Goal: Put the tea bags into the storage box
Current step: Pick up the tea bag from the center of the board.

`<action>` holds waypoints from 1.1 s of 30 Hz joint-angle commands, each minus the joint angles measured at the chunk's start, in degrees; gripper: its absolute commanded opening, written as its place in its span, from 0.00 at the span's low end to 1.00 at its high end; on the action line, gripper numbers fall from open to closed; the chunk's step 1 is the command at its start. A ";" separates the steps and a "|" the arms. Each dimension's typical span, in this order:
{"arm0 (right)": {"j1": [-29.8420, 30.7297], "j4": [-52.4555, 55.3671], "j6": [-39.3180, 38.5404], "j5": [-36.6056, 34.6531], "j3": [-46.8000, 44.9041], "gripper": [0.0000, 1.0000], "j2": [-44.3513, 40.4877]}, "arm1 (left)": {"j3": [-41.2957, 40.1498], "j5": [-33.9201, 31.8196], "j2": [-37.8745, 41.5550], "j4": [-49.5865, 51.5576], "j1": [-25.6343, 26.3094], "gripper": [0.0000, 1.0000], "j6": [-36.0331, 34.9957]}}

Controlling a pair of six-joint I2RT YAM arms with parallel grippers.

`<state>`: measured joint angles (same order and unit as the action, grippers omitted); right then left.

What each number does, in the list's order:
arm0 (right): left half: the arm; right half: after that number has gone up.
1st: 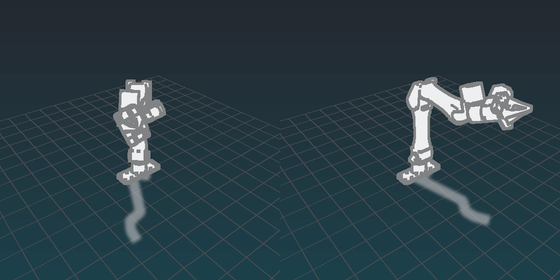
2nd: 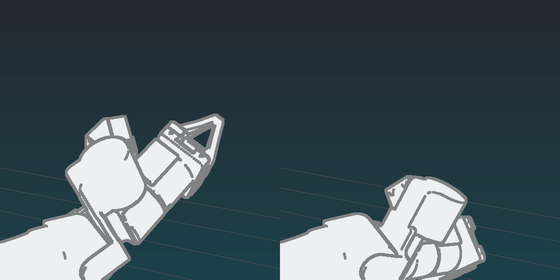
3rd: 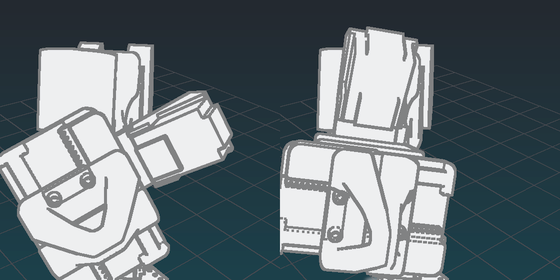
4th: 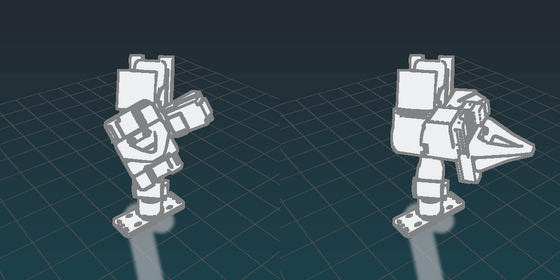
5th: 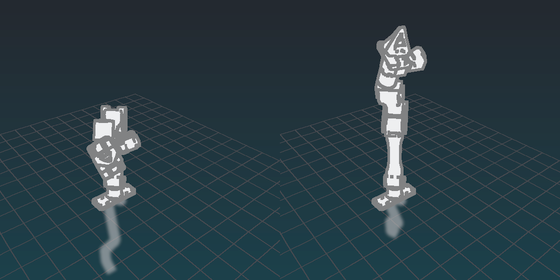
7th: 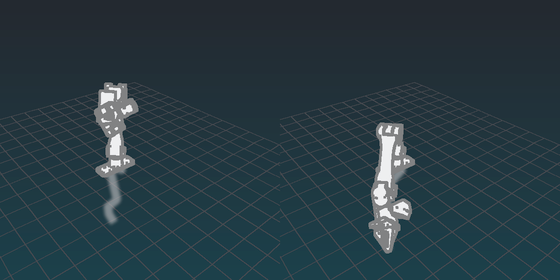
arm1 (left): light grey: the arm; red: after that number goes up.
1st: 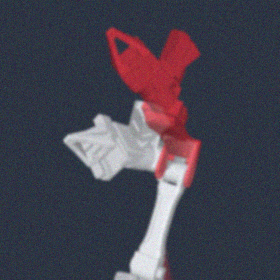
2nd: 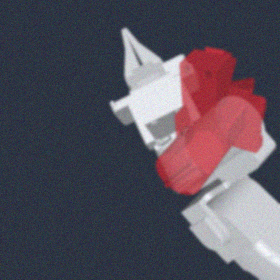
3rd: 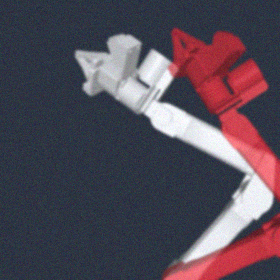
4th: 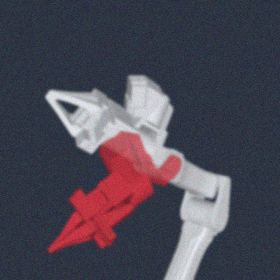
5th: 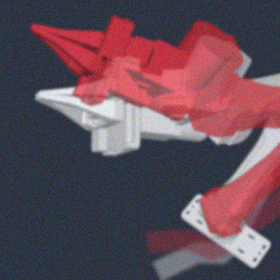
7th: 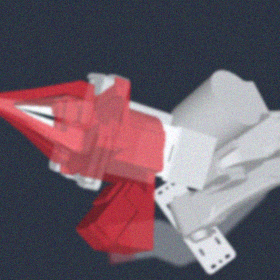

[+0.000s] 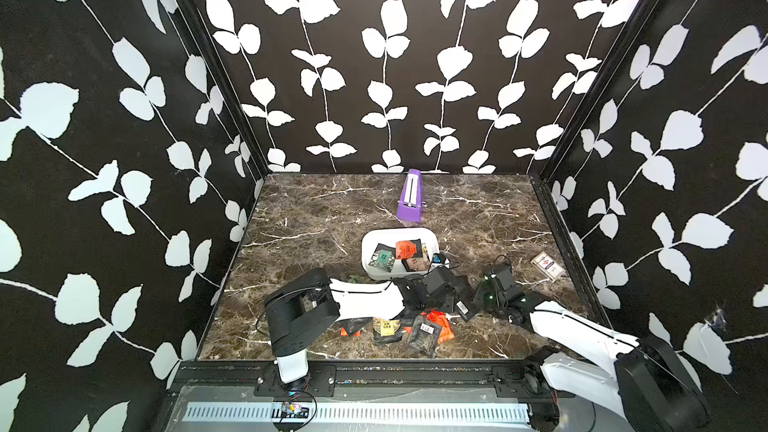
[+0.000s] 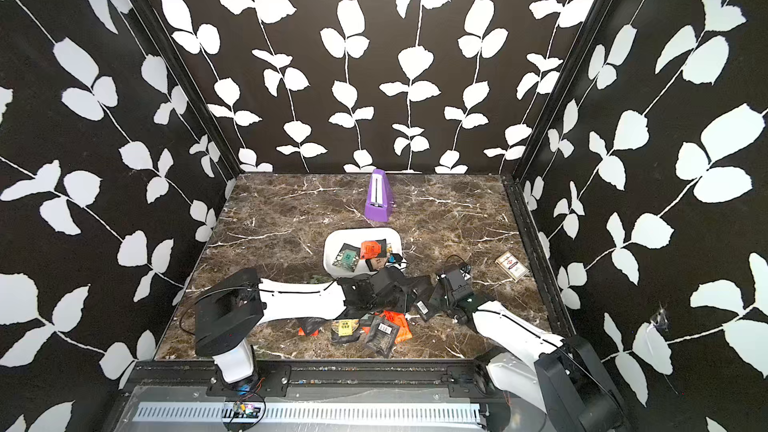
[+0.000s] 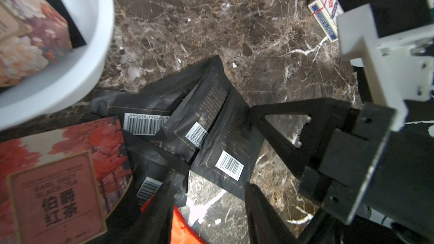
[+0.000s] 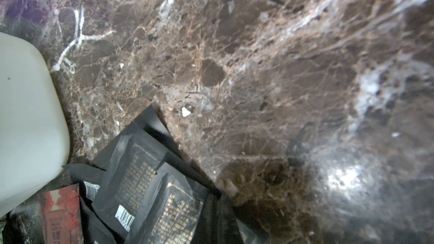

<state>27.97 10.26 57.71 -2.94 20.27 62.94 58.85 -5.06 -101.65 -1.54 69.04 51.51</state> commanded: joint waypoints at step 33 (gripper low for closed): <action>-0.31 1.14 1.52 -0.86 -4.08 0.00 -3.04 | 3.46 2.12 -8.65 -3.29 2.04 0.33 5.08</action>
<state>27.97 9.45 58.63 -3.03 18.04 59.94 61.10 -2.46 -109.89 -4.71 70.85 56.21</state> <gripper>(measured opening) 0.044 0.334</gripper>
